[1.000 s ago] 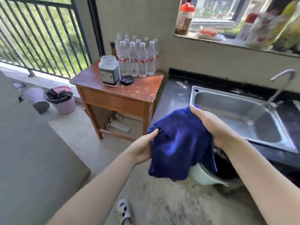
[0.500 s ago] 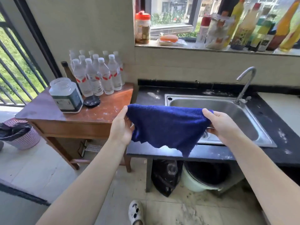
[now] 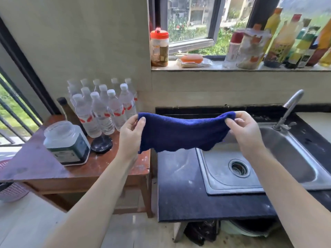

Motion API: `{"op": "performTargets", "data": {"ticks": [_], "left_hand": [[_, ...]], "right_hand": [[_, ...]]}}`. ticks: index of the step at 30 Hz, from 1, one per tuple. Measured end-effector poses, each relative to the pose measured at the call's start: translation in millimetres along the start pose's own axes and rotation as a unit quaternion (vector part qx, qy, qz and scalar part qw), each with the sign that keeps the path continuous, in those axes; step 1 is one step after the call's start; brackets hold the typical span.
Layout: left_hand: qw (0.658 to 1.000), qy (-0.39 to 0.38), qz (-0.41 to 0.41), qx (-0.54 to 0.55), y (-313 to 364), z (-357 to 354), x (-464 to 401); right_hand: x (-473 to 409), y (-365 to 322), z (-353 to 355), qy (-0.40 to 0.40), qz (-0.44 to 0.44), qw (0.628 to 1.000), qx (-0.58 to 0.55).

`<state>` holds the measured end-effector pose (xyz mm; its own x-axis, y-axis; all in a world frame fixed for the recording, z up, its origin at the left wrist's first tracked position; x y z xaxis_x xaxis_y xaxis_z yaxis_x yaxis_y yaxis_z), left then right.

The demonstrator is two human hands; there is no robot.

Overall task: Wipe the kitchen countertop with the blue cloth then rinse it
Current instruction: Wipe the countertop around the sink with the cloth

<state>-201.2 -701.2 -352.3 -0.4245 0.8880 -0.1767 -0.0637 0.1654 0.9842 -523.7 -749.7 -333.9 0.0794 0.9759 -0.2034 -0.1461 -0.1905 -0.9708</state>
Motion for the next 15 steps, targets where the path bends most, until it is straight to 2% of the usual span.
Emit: {"op": "performTargets", "data": {"ticks": [3,6,10,13,15], "left_hand": [[0.993,0.008,-0.015,-0.114,-9.7,-2.9,-13.6],[0.98,-0.029,0.035,-0.194,-24.3,-23.9,-9.6],[0.972,-0.184,0.054,-0.133,-14.6,-76.8,22.4],[0.957,-0.25,0.063,-0.132,-3.9,-84.8,30.9],[0.946,-0.288,0.081,-0.127,1.5,-84.2,28.6]], "right_hand": [[-7.6,-0.8,-8.5,0.042,0.001,0.998,0.037],[-3.0,-0.1,-38.7,0.027,-0.015,0.997,0.065],[20.3,-2.1,-106.9,-0.082,-0.013,0.993,0.085],[31.4,-5.0,-141.5,-0.173,0.023,0.975,0.138],[28.0,-6.5,-144.5,-0.193,0.038,0.968,0.158]]}}
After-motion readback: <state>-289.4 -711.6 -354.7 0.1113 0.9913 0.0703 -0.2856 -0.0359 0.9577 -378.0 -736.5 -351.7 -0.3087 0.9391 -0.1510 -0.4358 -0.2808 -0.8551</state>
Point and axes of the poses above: each hand's wrist, its own x-axis away from the middle knuckle, its own z-axis out of the back of the hand, y = z × x, the point moved 10 cm from there along -x, towards the middle knuckle, and after that the axes turned 1 degree about -x, right-handed, at the moved point
